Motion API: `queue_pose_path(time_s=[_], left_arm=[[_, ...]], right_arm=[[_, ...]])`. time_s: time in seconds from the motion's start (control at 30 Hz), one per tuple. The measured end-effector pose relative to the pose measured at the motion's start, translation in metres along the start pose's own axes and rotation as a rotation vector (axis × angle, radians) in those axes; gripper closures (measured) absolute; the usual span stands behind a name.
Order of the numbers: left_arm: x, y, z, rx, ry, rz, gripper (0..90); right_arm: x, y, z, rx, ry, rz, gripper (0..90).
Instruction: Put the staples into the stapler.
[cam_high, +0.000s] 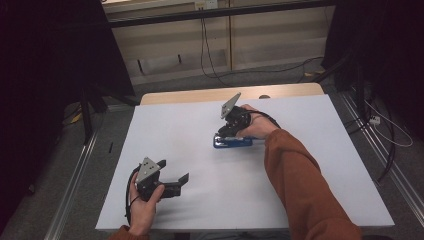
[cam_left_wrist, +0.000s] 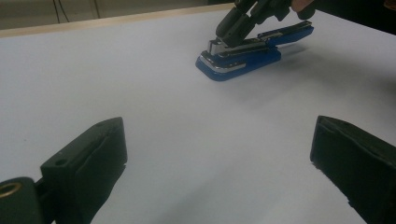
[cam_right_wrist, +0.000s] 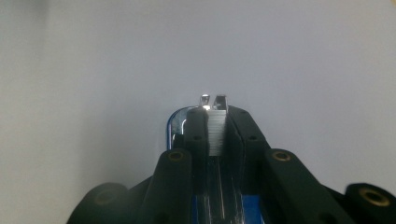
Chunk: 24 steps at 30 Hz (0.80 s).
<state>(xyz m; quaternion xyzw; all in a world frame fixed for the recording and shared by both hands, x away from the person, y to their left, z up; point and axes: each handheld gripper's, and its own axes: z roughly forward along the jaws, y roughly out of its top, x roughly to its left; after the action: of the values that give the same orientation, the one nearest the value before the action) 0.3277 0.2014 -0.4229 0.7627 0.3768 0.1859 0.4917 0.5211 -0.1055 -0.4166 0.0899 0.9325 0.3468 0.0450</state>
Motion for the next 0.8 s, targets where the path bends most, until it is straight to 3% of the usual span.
queue_pose_path(time_s=[0.33, 0.8], left_arm=[[0.0, -0.0001, 0.0, 0.002, -0.002, -0.001, 4.0], [0.0, -0.0001, -0.0001, 0.004, -0.004, 0.0, 4.0]], right_arm=[[0.0004, 0.0003, 0.0008, 0.001, -0.003, 0.015, 77.8], [0.0006, 0.0002, 0.0019, -0.006, -0.014, 0.043, 68.8]])
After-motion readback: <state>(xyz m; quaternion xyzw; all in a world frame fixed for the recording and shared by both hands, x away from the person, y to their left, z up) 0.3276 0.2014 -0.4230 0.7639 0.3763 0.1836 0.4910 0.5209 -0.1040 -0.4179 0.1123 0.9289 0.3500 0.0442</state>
